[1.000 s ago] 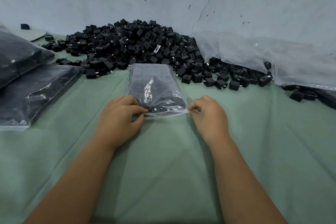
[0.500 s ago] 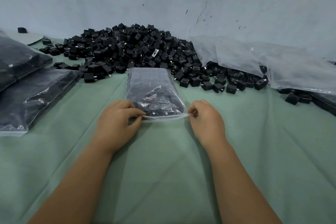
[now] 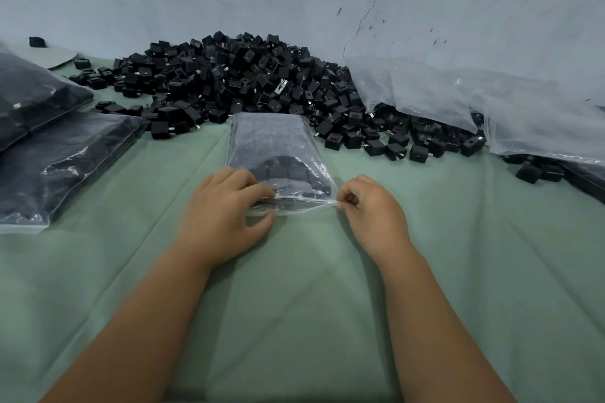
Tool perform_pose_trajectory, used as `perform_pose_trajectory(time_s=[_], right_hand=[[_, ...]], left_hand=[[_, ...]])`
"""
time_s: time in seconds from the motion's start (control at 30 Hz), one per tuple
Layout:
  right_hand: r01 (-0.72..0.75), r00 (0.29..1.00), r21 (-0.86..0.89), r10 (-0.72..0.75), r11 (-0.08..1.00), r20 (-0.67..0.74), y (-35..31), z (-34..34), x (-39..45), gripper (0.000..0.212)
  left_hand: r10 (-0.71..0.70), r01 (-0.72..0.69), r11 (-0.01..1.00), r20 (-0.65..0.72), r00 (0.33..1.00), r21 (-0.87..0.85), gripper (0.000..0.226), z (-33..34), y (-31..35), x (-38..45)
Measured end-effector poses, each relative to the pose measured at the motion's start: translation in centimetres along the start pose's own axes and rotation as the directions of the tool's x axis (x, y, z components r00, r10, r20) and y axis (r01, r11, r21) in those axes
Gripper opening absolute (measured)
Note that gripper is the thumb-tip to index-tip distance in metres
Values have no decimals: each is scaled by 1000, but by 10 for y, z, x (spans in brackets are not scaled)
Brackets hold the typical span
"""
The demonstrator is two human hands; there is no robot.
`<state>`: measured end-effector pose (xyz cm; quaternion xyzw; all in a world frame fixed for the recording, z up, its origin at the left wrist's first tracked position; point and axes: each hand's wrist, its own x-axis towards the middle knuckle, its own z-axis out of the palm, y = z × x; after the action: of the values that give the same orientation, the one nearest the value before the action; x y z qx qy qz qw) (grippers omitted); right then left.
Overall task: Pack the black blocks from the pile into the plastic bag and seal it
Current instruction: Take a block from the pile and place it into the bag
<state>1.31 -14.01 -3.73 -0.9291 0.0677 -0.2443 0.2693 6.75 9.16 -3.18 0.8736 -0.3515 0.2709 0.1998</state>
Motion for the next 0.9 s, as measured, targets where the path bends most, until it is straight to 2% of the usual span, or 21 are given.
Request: perform_pose_trajectory(time_s=[0.07,0.3,0.43,0.7,0.9], right_hand=[[22,1000,-46,-23,999,-20,-1,0,0,18],[90,995,-144,-96,986,-40,-4,2,1,8],[123,992,-158,-128,980,-18,-5,1,2,7],[201,978,-245,-206,949,3,-14,2,1,8],[196,980,-275,-200,941,14,-18,1,1,5]], left_hand=[[41,-41,999,25,999,4,20,0,2,1],[47,-48,998,-32,998,-28,10,3,-2,0],[58,-62,997,-84,995,-40,17,4,-3,1],[36,-41,993,-45,998,-109,6,6,-5,0],[-8,7,990,-7,1000,-142,9,3,-2,-1]])
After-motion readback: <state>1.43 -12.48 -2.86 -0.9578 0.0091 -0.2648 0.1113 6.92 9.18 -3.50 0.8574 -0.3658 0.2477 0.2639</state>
